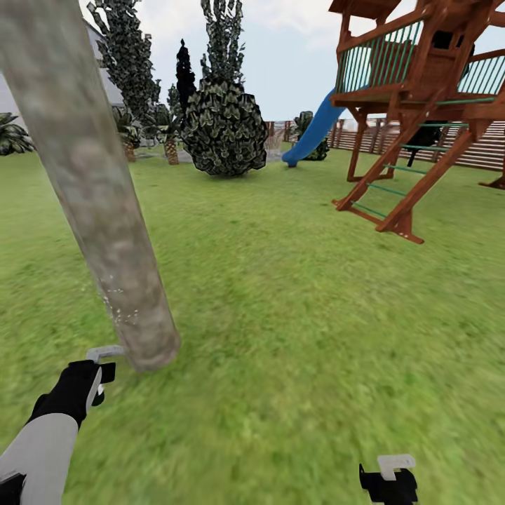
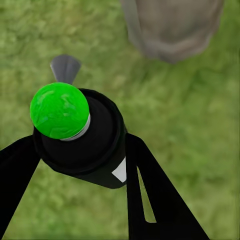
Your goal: In the garden, pick up the pesticide atomizer on the floor and spray pesticide onto both trees until each tree trunk is fully covered.
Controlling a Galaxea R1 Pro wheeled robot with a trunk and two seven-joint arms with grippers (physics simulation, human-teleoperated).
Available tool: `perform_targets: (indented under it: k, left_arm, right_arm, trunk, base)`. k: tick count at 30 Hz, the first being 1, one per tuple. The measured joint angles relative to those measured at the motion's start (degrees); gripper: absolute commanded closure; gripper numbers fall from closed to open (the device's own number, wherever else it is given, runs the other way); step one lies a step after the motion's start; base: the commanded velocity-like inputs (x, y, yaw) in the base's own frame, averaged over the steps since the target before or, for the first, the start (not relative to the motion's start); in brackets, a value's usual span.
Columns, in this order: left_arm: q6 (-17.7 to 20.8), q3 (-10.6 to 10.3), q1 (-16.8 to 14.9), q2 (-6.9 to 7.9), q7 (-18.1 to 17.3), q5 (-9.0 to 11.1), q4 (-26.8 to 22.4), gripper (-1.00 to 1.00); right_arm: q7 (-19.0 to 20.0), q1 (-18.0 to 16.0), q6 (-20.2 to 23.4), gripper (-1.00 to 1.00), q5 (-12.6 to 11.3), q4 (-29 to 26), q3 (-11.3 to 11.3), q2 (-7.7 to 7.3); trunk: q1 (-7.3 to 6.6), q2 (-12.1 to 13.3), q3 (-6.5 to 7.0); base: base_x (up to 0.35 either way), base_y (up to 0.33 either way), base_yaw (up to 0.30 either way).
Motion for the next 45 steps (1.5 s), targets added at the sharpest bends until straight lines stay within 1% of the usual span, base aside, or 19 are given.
perform_targets:
  k: [4, 8, 16, 25, 37, 40, 42, 45]
  left_arm:
    - [0.0, 0.0, 0.0, -0.05, 0.0, 0.1, 0.0, 1.00]
    - [0.0, 0.0, 0.0, -0.02, 0.0, 0.1, 0.0, 1.00]
    - [0.0, 0.0, 0.0, -0.01, 0.0, 0.1, 0.0, 1.00]
    - [0.0, 0.0, 0.0, -0.09, 0.0, 0.1, 0.0, 1.00]
    - [0.0, 0.0, 0.0, -0.08, -0.1, 0.1, 0.0, 1.00]
    - [0.1, 0.2, 0.0, -0.34, -0.6, 0.5, 0.1, 1.00]
    - [0.1, 0.3, -0.1, -0.83, -0.8, 2.2, -0.5, 1.00]
    - [0.5, -0.1, -1.1, -1.00, -1.1, 2.8, -0.8, 1.00]
  right_arm:
    - [0.0, 0.0, 0.0, -1.00, 0.0, 0.0, 0.0, -0.13]
    - [0.0, 0.0, 0.0, -1.00, 0.0, 0.0, 0.0, -0.18]
    - [0.0, 0.0, 0.0, -1.00, 0.0, 0.0, 0.0, -0.01]
    - [0.0, 0.0, 0.0, -1.00, 0.0, 0.1, 0.0, 0.09]
    - [0.0, 0.0, 0.0, -1.00, 0.0, 0.1, 0.0, 0.09]
    - [0.0, 0.0, 0.0, -1.00, 0.0, 0.0, 0.0, 0.12]
    - [-0.1, 0.0, 0.0, -1.00, -0.1, -0.1, -0.1, -0.12]
    - [-0.1, 0.0, 0.0, -1.00, -0.2, -0.1, -0.1, -0.17]
  trunk:
    - [0.01, 0.0, 0.00]
    - [0.02, 0.0, 0.00]
    - [0.01, 0.0, 0.00]
    - [0.01, 0.0, 0.00]
    - [0.00, 0.0, 0.00]
    - [0.02, 0.0, 0.00]
    - [0.02, 0.0, 0.00]
    - [0.03, 0.0, 0.00]
  base:
    - [0.177, -0.220, 0.032]
    - [0.010, -0.269, 0.001]
    - [0.100, -0.270, 0.007]
    - [0.170, -0.251, 0.228]
    - [0.206, -0.222, 0.032]
    - [0.075, -0.047, 0.256]
    - [0.005, -0.003, 0.275]
    - [0.001, -0.001, 0.276]
